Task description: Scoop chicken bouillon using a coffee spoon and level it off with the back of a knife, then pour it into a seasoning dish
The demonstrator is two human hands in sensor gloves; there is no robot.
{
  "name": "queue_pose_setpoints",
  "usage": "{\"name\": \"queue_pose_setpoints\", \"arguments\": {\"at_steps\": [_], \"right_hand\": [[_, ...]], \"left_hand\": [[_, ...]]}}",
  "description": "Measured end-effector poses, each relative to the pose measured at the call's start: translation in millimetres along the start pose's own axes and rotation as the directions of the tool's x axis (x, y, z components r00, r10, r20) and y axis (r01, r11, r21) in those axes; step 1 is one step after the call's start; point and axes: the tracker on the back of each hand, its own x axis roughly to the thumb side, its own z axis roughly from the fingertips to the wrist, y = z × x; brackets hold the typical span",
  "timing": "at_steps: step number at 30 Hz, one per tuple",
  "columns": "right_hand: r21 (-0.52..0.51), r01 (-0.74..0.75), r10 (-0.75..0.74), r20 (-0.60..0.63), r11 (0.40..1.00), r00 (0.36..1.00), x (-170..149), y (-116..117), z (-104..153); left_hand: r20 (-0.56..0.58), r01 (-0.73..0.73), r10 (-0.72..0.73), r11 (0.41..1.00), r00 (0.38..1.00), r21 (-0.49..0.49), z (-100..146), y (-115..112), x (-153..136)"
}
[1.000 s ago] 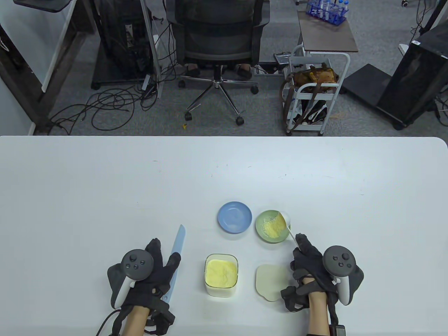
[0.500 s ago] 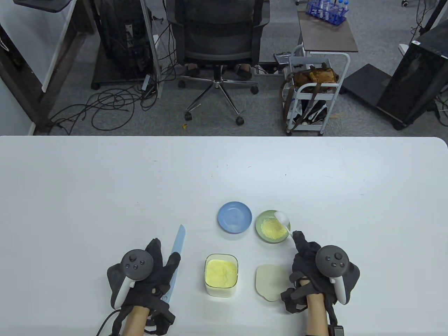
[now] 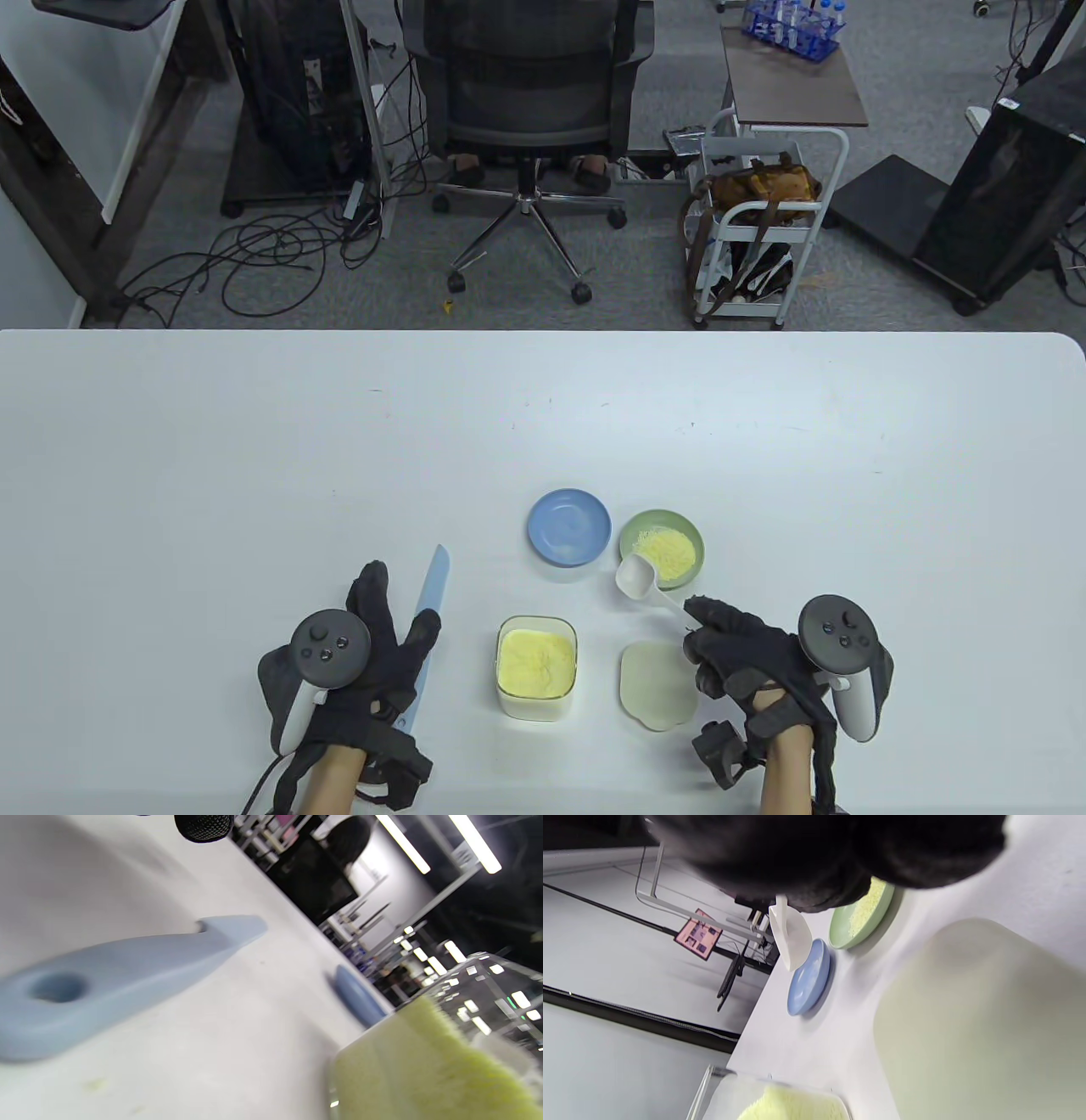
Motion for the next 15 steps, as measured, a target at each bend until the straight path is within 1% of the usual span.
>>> {"name": "queue_pose_setpoints", "arguments": {"at_steps": [1,3,6,8,11,15], "right_hand": [[0.023,0.009,-0.009,-0.007,1.0,1.0,-0.6,0.1,0.1],[0.058,0.025,-0.024,-0.026,0.998,0.999,-2.2,0.6,0.2],[0.101,0.011,-0.007,-0.036,0.995,0.999,-3.6,1.6,-1.1],[0.12,-0.001,0.005,-0.039,0.993,0.999,-3.4,2.4,-1.1],[0.13,-0.006,0.012,-0.038,0.992,0.999,-3.0,3.2,-1.0],[0.094,-0.005,0.007,-0.016,0.996,1.0,-2.7,0.1,0.5]], "left_hand": [[0.047,-0.02,0.02,1.0,0.999,0.002,1.1,-1.0,4.4],[0.151,-0.032,0.036,0.999,0.988,-0.027,5.3,-5.6,18.0],[0.267,0.05,-0.023,0.995,0.963,-0.092,11.0,-20.5,36.7],[0.314,0.125,-0.083,0.986,0.946,-0.114,14.1,-30.8,45.1],[0.344,0.198,-0.131,0.966,0.93,-0.166,15.0,-46.5,52.7],[0.324,0.179,-0.1,0.958,0.941,-0.225,11.3,-57.4,52.9]]}}
